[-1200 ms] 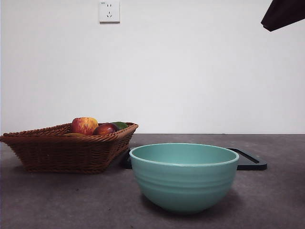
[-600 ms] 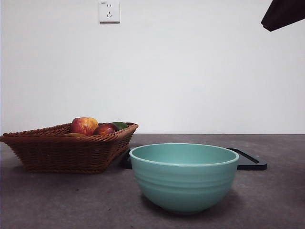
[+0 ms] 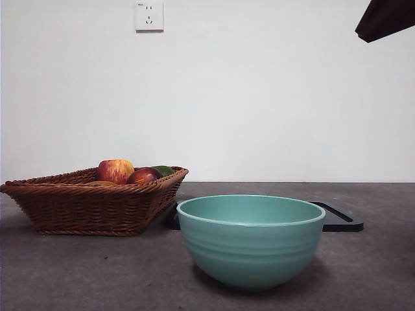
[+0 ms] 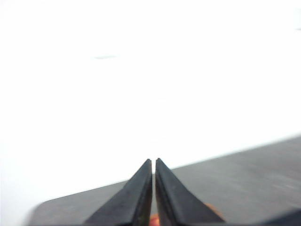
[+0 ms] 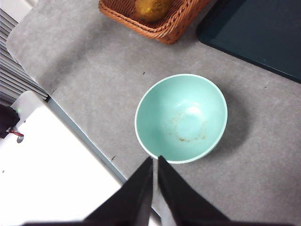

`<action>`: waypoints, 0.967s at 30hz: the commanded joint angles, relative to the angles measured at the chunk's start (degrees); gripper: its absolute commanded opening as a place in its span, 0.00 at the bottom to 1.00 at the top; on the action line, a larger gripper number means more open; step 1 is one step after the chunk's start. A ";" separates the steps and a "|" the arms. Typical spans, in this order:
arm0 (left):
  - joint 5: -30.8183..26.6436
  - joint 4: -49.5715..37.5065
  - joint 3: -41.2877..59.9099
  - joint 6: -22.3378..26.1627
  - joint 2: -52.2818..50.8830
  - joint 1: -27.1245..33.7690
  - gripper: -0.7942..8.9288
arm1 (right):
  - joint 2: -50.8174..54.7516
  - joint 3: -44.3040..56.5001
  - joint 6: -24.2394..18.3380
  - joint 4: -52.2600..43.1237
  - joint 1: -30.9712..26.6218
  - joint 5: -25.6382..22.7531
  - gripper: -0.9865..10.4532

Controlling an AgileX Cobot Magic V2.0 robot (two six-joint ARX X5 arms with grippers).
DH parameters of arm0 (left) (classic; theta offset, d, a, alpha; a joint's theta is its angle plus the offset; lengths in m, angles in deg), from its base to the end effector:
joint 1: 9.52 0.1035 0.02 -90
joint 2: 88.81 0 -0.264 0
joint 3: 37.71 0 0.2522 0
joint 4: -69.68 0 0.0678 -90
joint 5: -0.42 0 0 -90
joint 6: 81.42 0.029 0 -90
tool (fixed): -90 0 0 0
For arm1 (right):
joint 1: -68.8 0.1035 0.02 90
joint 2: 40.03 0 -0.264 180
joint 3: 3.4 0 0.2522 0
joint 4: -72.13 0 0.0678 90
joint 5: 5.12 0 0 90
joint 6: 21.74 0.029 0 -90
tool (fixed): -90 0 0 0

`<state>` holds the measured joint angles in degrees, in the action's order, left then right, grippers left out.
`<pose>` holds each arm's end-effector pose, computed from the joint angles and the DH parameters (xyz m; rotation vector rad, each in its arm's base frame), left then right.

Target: Pick up the wifruite, put it on the bowl, pick up the plate, put it on desk

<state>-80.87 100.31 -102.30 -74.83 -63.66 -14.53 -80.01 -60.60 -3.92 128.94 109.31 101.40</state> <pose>0.0705 -0.0106 0.3907 0.1192 -0.1676 -0.2299 0.0952 0.0922 0.2869 0.1243 0.8426 0.8333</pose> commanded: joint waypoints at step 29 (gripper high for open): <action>-8.98 -5.77 47.30 0.11 -24.98 7.21 0.09 | -0.33 -0.92 -0.68 -0.70 0.61 -0.02 0.09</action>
<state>-89.72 95.19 -55.42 -74.83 -88.56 -7.50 -80.01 -60.60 -3.94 128.91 109.31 101.40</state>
